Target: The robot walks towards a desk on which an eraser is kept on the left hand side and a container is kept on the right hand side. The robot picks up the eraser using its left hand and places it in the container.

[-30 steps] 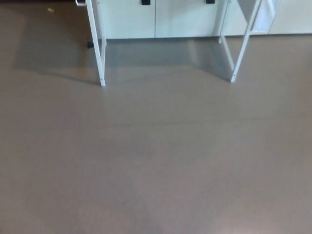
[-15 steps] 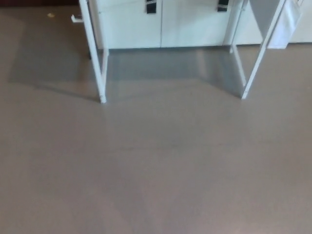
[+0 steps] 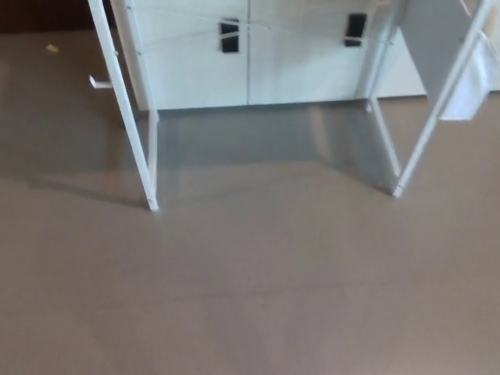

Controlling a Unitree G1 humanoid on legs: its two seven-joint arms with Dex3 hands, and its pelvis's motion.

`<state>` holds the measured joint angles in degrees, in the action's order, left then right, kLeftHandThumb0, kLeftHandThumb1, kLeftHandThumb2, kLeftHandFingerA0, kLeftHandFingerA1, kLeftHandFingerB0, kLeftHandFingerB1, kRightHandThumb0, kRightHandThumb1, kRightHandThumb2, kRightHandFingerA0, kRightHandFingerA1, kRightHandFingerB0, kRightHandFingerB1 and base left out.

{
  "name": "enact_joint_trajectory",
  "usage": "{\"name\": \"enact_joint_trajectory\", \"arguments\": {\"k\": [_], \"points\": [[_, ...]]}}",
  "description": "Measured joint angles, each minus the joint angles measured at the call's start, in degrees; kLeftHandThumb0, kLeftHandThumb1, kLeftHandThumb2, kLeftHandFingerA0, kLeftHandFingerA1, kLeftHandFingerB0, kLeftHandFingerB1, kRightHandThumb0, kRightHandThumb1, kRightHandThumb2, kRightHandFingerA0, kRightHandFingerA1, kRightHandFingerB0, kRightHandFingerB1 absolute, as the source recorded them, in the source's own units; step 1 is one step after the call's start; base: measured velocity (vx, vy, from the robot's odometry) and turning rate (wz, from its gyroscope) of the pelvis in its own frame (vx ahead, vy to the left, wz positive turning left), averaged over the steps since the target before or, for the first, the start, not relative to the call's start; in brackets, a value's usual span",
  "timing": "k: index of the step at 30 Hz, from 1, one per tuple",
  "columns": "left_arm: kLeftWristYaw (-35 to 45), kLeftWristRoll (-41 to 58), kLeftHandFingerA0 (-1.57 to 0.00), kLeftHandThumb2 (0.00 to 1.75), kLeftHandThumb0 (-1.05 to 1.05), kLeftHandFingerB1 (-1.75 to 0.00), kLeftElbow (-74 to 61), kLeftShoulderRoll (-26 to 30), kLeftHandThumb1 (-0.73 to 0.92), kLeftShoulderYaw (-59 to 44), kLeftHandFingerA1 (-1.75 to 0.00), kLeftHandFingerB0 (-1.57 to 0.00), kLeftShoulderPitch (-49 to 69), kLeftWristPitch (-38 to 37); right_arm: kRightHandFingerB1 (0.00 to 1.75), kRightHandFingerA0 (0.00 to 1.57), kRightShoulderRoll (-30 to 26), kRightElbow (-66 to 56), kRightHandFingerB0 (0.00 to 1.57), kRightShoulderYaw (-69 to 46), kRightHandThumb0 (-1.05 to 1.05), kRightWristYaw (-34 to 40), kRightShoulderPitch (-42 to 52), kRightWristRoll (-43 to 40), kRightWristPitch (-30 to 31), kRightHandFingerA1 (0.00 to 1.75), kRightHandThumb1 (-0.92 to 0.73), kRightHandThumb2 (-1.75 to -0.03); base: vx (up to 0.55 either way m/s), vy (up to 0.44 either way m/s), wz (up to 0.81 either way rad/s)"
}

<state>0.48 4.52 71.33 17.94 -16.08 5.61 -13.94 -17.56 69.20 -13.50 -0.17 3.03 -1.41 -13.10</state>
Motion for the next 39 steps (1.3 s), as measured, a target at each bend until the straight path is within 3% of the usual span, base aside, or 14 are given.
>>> {"name": "enact_joint_trajectory", "arguments": {"k": [2,4,12,13,15,24,25,39], "points": [[-0.18,-0.77,-0.39,0.58,-0.25,-0.31,0.28,1.02,0.60,1.55,-0.35,-0.27,0.41,-0.46,0.54,0.52,-0.94,-0.03,0.40,1.06,-0.28,0.37,-0.21,0.53,-0.62,0.68,-0.49,-0.55,0.42,-0.139,0.16],[-0.21,-1.16,-0.30,0.63,-0.29,-0.34,0.63,1.16,0.57,2.26,-0.35,-0.26,1.19,-0.70,0.53,0.53,-0.97,0.32,0.40,1.19,-0.29,0.50,-0.32,0.70,-0.93,0.68,-0.50,-0.55,0.39,-0.121,0.01],[-0.26,-1.73,-0.34,0.58,-0.23,-0.31,0.86,0.41,0.61,3.61,-0.33,-0.28,2.54,-1.71,0.54,0.60,-0.60,0.09,0.46,2.29,-0.33,1.90,1.17,1.39,-2.33,0.68,-0.47,-0.53,0.28,0.026,-0.14],[-0.31,-1.80,-0.36,0.60,-0.28,-0.32,0.91,0.29,0.60,3.71,-0.34,-0.28,2.56,-1.97,0.62,0.60,-0.55,-0.04,0.45,2.46,-0.38,2.17,1.39,1.48,-2.60,0.73,-0.38,-0.71,0.29,0.198,-0.15],[-0.78,-2.15,-0.37,0.58,-0.24,-0.31,0.67,-0.01,0.61,4.28,-0.33,-0.28,2.42,-2.85,0.61,0.60,0.06,-1.15,0.44,2.99,-0.39,2.68,1.75,1.70,-3.15,0.72,-0.38,-0.71,0.18,0.380,-0.29],[-3.50,-4.15,-0.40,0.59,-0.25,-0.31,0.67,0.03,0.62,6.92,-0.34,-0.31,4.75,-5.94,0.60,0.61,0.74,0.71,0.46,3.28,-0.39,3.64,1.95,2.04,-5.09,0.71,-0.39,-0.70,0.12,0.070,0.04],[-3.71,-4.23,-0.42,0.58,-0.26,-0.31,0.64,-0.05,0.61,6.95,-0.34,-0.31,4.99,-6.14,0.55,0.62,0.86,0.64,0.48,3.28,-0.32,3.70,2.05,2.04,-5.21,0.69,-0.48,-0.53,0.12,-0.083,0.03],[-5.47,-4.21,-0.42,0.59,-0.25,-0.32,0.11,-3.65,0.61,5.25,-0.36,-0.32,6.71,-6.58,0.53,0.61,1.95,-1.25,0.46,2.99,-0.34,3.56,3.71,1.86,-6.29,0.67,-0.49,-0.54,0.11,-0.082,-0.01]]}}
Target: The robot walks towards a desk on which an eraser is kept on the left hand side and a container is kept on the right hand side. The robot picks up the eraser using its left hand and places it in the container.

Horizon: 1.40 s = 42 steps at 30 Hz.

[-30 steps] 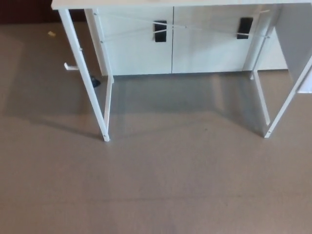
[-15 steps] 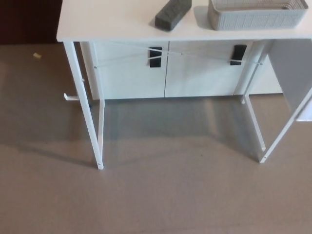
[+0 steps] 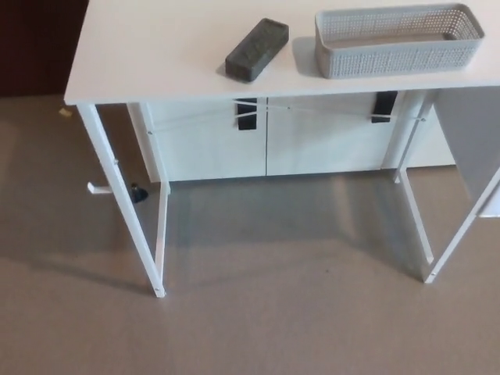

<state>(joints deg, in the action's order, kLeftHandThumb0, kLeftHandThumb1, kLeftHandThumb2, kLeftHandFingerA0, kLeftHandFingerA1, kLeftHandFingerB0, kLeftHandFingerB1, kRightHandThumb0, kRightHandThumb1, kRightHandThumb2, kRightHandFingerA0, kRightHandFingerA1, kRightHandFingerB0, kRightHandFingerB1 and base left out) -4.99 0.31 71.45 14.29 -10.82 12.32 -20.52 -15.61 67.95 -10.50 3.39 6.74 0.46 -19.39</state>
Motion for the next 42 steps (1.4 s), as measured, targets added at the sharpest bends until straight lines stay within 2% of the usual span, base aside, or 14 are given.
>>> {"name": "enact_joint_trajectory", "arguments": {"k": [6,7,8,9,11,19,23,24,26,27,35,36,40,42], "points": [[-0.70,-0.36,-0.41,0.59,-0.24,-0.32,0.09,0.72,0.62,0.26,-0.34,-0.32,-0.52,-0.69,0.54,0.63,0.61,-0.21,0.46,0.16,-0.35,-0.43,-0.42,0.00,-0.09,0.68,-0.50,-0.54,0.29,0.237,-0.16],[-0.85,-0.41,-0.41,0.59,-0.23,-0.32,0.01,1.12,0.62,0.32,-0.35,-0.32,-0.61,-0.90,0.61,0.62,0.77,-0.65,0.44,0.22,-0.42,-0.52,-0.53,0.00,-0.34,0.73,-0.39,-0.72,0.31,0.238,-0.13],[-0.90,-0.41,-0.40,0.59,-0.23,-0.32,-0.06,1.34,0.62,0.32,-0.34,-0.31,-0.68,-1.16,0.56,0.62,0.81,-0.98,0.46,0.22,-0.38,-0.67,-0.36,-0.02,-0.44,0.72,-0.49,-0.54,0.31,0.198,0.10],[-0.94,-0.42,-0.39,0.59,-0.24,-0.32,-0.14,1.51,0.62,0.32,-0.34,-0.31,-0.75,-1.51,0.62,0.61,0.84,-1.20,0.45,0.21,-0.44,-0.82,-0.10,-0.06,-0.54,0.75,-0.38,-0.73,0.26,0.156,-0.04],[-1.00,-0.61,-0.40,0.59,-0.24,-0.32,-0.03,1.57,0.62,0.59,-0.35,-0.32,-0.71,-1.89,0.56,0.63,0.87,-1.80,0.46,0.20,-0.36,-1.07,0.74,-0.17,-0.60,0.72,-0.49,-0.54,0.27,0.115,0.07],[-1.85,-1.81,-0.38,0.59,-0.26,-0.32,-0.51,1.68,0.62,1.89,-0.34,-0.32,0.09,-3.01,0.54,0.63,0.96,-1.18,0.47,0.14,-0.38,-1.51,0.52,-0.35,-0.65,0.68,-0.49,-0.54,0.26,-0.028,0.10],[-2.27,-2.47,-0.41,0.58,-0.23,-0.32,-0.89,1.41,0.61,2.93,-0.35,-0.33,-0.26,-4.37,0.53,0.63,0.91,-1.06,0.47,0.15,-0.39,-1.61,-0.09,-0.42,-0.76,0.68,-0.50,-0.54,0.33,-0.218,0.07],[-2.41,-2.53,-0.40,0.58,-0.23,-0.32,-0.95,1.35,0.62,2.99,-0.34,-0.33,-0.26,-4.77,0.61,0.62,0.90,-1.03,0.45,0.17,-0.44,-1.63,-0.17,-0.42,-0.81,0.72,-0.38,-0.72,0.31,-0.228,-0.07],[-2.45,-2.56,-0.40,0.61,-0.27,-0.33,-0.92,1.12,0.62,3.00,-0.36,-0.32,-0.03,-5.15,0.54,0.63,0.85,-1.03,0.48,0.18,-0.39,-1.62,-0.17,-0.42,-0.96,0.69,-0.49,-0.54,0.21,-0.151,-0.02],[-2.49,-2.58,-0.41,0.58,-0.24,-0.32,-0.91,1.11,0.61,3.03,-0.35,-0.33,0.09,-5.32,0.61,0.62,0.85,-1.00,0.45,0.20,-0.44,-1.62,-0.16,-0.41,-0.99,0.74,-0.38,-0.73,0.11,-0.050,-0.12],[-2.77,-3.47,-0.38,0.61,-0.27,-0.32,-0.90,0.97,0.63,3.48,-0.35,-0.31,-0.08,-6.03,0.61,0.62,1.14,-1.62,0.45,0.28,-0.46,-1.59,0.80,-0.44,-1.20,0.73,-0.38,-0.73,0.13,0.088,-0.14],[-2.43,-3.32,-0.38,0.61,-0.28,-0.32,-0.94,0.98,0.63,3.00,-0.34,-0.31,-0.13,-6.09,0.54,0.61,1.21,-1.54,0.46,0.36,-0.42,-1.61,0.66,-0.41,-1.28,0.68,-0.50,-0.55,0.24,0.222,-0.34],[-1.14,-2.40,-0.40,0.61,-0.25,-0.32,-1.52,0.76,0.63,0.95,-0.35,-0.32,-0.30,-6.08,0.54,0.63,1.69,-1.94,0.47,0.53,-0.34,-1.68,0.80,-0.41,-1.36,0.68,-0.51,-0.54,0.10,0.150,0.08],[-0.74,-2.11,-0.40,0.62,-0.26,-0.33,-2.39,0.12,0.63,0.71,-0.36,-0.31,0.09,-6.08,0.61,0.62,1.69,-1.78,0.46,0.44,-0.43,-1.70,0.66,-0.45,-1.36,0.73,-0.39,-0.72,0.01,0.044,0.08]]}}
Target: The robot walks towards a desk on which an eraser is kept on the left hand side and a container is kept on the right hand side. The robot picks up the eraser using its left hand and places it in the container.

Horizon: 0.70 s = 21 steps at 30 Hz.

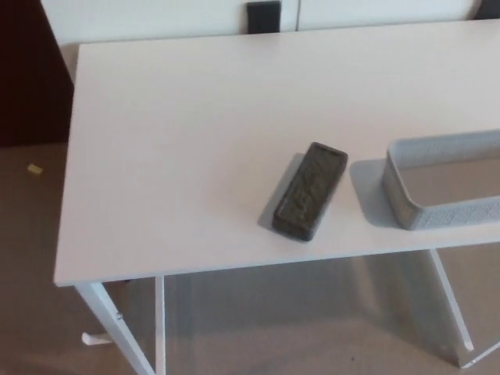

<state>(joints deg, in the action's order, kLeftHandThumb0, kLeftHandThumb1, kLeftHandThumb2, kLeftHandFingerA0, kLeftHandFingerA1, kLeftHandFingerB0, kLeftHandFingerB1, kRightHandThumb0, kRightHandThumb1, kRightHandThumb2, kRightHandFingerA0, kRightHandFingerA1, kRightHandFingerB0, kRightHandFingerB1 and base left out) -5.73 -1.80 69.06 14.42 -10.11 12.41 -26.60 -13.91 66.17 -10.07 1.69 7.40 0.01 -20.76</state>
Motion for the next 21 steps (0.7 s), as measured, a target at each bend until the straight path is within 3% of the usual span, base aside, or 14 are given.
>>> {"name": "enact_joint_trajectory", "arguments": {"k": [10,11,14,15,17,18,19,21], "points": [[1.76,0.54,-0.43,0.58,-0.21,-0.32,-5.20,-2.99,0.61,0.23,-0.35,-0.34,4.44,-0.27,0.61,0.63,-0.01,0.17,0.45,0.06,-0.46,0.02,1.20,0.01,-0.30,0.73,-0.39,-0.74,-0.03,-0.047,0.02],[1.74,0.51,-0.43,0.58,-0.22,-0.32,-5.75,-3.23,0.61,0.36,-0.35,-0.33,4.63,-0.30,0.54,0.65,-0.01,0.21,0.47,0.09,-0.40,0.02,1.19,0.03,-0.31,0.69,-0.50,-0.54,0.00,0.000,0.00],[1.73,0.35,-0.39,0.60,-0.27,-0.32,-6.58,-3.39,0.63,0.78,-0.35,-0.32,4.66,-0.40,0.53,0.64,-0.01,0.40,0.47,0.04,-0.39,-0.01,0.76,-0.01,-0.32,0.67,-0.49,-0.54,0.00,0.000,0.00],[1.73,0.31,-0.40,0.61,-0.27,-0.32,-6.68,-3.39,0.62,0.87,-0.35,-0.32,4.64,-0.40,0.60,0.63,-0.01,0.52,0.45,0.02,-0.45,-0.01,0.61,-0.02,-0.33,0.73,-0.39,-0.73,0.00,0.000,0.00],[1.71,0.11,-0.40,0.61,-0.27,-0.32,-7.19,-3.39,0.62,1.30,-0.35,-0.32,4.61,-0.40,0.60,0.63,-0.01,1.10,0.45,-0.01,-0.45,-0.01,0.11,-0.03,-0.36,0.73,-0.39,-0.73,0.00,0.000,0.00],[1.70,0.02,-0.41,0.60,-0.27,-0.33,-7.48,-3.38,0.62,1.49,-0.35,-0.33,4.61,-0.40,0.53,0.66,-0.01,1.30,0.47,-0.02,-0.39,-0.01,-0.08,-0.03,-0.40,0.68,-0.50,-0.54,0.00,0.000,0.00],[1.69,-0.05,-0.41,0.58,-0.23,-0.32,-7.57,-3.38,0.61,1.60,-0.35,-0.33,4.60,-0.40,0.61,0.64,-0.01,1.37,0.45,-0.02,-0.44,-0.01,-0.17,-0.03,-0.43,0.73,-0.38,-0.72,0.00,0.000,0.00],[1.55,-0.22,-0.40,0.61,-0.26,-0.33,-7.59,-3.37,0.62,1.95,-0.36,-0.32,4.26,-0.40,0.61,0.63,-0.01,1.06,0.45,-0.11,-0.43,-0.01,-0.34,-0.06,-0.44,0.73,-0.39,-0.72,0.00,0.000,0.00]]}}
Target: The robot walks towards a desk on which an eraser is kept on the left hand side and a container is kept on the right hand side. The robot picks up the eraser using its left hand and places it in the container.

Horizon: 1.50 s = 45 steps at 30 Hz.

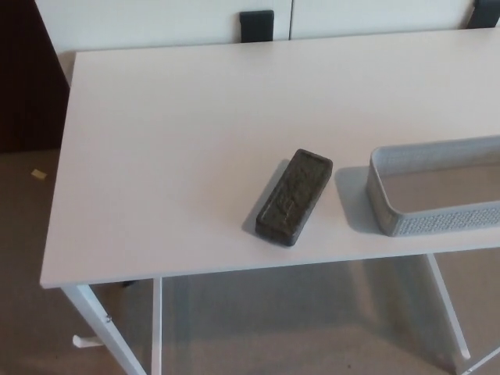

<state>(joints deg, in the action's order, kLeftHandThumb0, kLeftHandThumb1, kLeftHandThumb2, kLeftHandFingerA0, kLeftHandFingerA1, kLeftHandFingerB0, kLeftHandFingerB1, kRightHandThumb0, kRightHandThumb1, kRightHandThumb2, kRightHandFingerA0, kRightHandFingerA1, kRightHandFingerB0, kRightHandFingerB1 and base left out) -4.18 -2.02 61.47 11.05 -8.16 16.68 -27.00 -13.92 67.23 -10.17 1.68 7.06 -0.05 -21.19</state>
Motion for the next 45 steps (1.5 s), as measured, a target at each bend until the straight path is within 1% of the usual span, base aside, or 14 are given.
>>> {"name": "enact_joint_trajectory", "arguments": {"k": [1,4,9,10,11,12,13,18,21,24,31,33,34,45], "points": [[-0.04,-0.05,-0.43,0.58,-0.21,-0.32,0.06,0.00,0.61,0.11,-0.35,-0.34,-0.39,0.00,0.54,0.63,0.00,-0.17,0.46,-0.07,-0.39,0.00,-0.17,-0.02,0.00,0.69,-0.49,-0.54,0.00,0.000,0.00],[-0.33,-0.17,-0.42,0.60,-0.24,-0.33,0.73,0.03,0.62,0.40,-0.36,-0.32,-1.39,0.00,0.61,0.61,-0.01,-0.19,0.45,-0.27,-0.44,0.00,-0.34,-0.07,-0.01,0.72,-0.39,-0.73,0.00,0.000,0.00],[-0.79,-0.50,-0.40,0.60,-0.25,-0.32,1.12,0.11,0.63,0.84,-0.35,-0.32,-1.58,0.00,0.54,0.62,-0.02,0.04,0.47,-0.48,-0.39,-0.04,-0.17,-0.12,0.01,0.68,-0.50,-0.54,0.00,0.000,0.00],[-0.81,-0.51,-0.39,0.60,-0.25,-0.32,1.27,0.12,0.63,0.83,-0.35,-0.32,-1.75,0.00,0.62,0.62,-0.02,0.01,0.45,-0.52,-0.44,-0.05,-0.17,-0.15,0.01,0.73,-0.39,-0.73,0.00,0.000,0.00],[-0.83,-0.54,-0.40,0.60,-0.25,-0.32,1.37,0.14,0.63,0.84,-0.35,-0.32,-1.90,0.01,0.55,0.63,-0.02,-0.21,0.46,-0.56,-0.40,-0.10,-0.15,-0.20,0.01,0.70,-0.50,-0.55,0.00,0.000,0.00],[-0.87,-0.57,-0.41,0.60,-0.24,-0.33,1.50,0.16,0.63,0.84,-0.36,-0.32,-2.09,0.01,0.62,0.62,-0.02,-0.49,0.45,-0.57,-0.45,-0.17,-0.12,-0.25,0.01,0.73,-0.38,-0.73,0.00,0.000,0.00],[-0.94,-0.60,-0.40,0.60,-0.25,-0.32,1.63,0.17,0.62,0.83,-0.35,-0.32,-2.29,0.00,0.55,0.65,-0.02,-0.57,0.47,-0.58,-0.38,-0.22,-0.14,-0.28,0.01,0.69,-0.50,-0.55,0.00,0.000,0.00],[-1.25,-1.09,-0.41,0.60,-0.26,-0.33,2.35,0.40,0.62,1.01,-0.36,-0.32,-2.35,0.00,0.61,0.62,-0.02,-0.14,0.45,-0.69,-0.46,-0.35,-0.05,-0.31,-0.02,0.72,-0.39,-0.73,0.00,0.000,0.00],[-1.57,-1.33,-0.41,0.58,-0.22,-0.32,2.69,0.43,0.62,1.17,-0.35,-0.32,-2.26,0.00,0.55,0.65,-0.04,0.43,0.47,-0.77,-0.39,-0.37,-0.01,-0.31,-0.04,0.71,-0.49,-0.54,0.00,0.000,0.00],[-1.67,-1.41,-0.41,0.61,-0.26,-0.33,3.27,0.44,0.62,1.16,-0.36,-0.32,-2.50,-0.02,0.60,0.63,-0.06,0.52,0.45,-0.90,-0.45,-0.36,0.00,-0.31,-0.05,0.72,-0.39,-0.73,0.00,-0.001,-0.04],[-1.77,-1.46,-0.40,0.61,-0.26,-0.33,3.50,0.76,0.62,0.95,-0.36,-0.32,-2.79,-0.14,0.55,0.66,-0.04,0.28,0.47,-1.00,-0.39,-0.37,-0.23,-0.30,-0.06,0.69,-0.50,-0.54,-0.03,-0.041,0.02],[-1.88,-1.54,-0.40,0.60,-0.26,-0.32,3.30,0.81,0.62,1.02,-0.35,-0.32,-2.50,-0.18,0.61,0.64,-0.03,0.35,0.45,-0.99,-0.45,-0.42,0.00,-0.29,-0.06,0.74,-0.38,-0.73,-0.08,-0.221,0.05],[-1.96,-1.60,-0.39,0.60,-0.26,-0.32,3.21,0.85,0.63,1.08,-0.35,-0.32,-2.34,-0.18,0.55,0.66,-0.03,0.33,0.47,-1.00,-0.41,-0.47,0.11,-0.30,-0.06,0.71,-0.50,-0.54,-0.09,-0.258,0.05],[-2.30,-2.24,-0.42,0.58,-0.23,-0.32,3.04,0.51,0.61,1.90,-0.35,-0.33,-1.96,-0.60,0.55,0.65,-1.25,-0.95,0.47,-0.67,-0.41,-0.42,0.97,-0.29,0.08,0.69,-0.51,-0.55,0.00,-0.322,0.11]]}}
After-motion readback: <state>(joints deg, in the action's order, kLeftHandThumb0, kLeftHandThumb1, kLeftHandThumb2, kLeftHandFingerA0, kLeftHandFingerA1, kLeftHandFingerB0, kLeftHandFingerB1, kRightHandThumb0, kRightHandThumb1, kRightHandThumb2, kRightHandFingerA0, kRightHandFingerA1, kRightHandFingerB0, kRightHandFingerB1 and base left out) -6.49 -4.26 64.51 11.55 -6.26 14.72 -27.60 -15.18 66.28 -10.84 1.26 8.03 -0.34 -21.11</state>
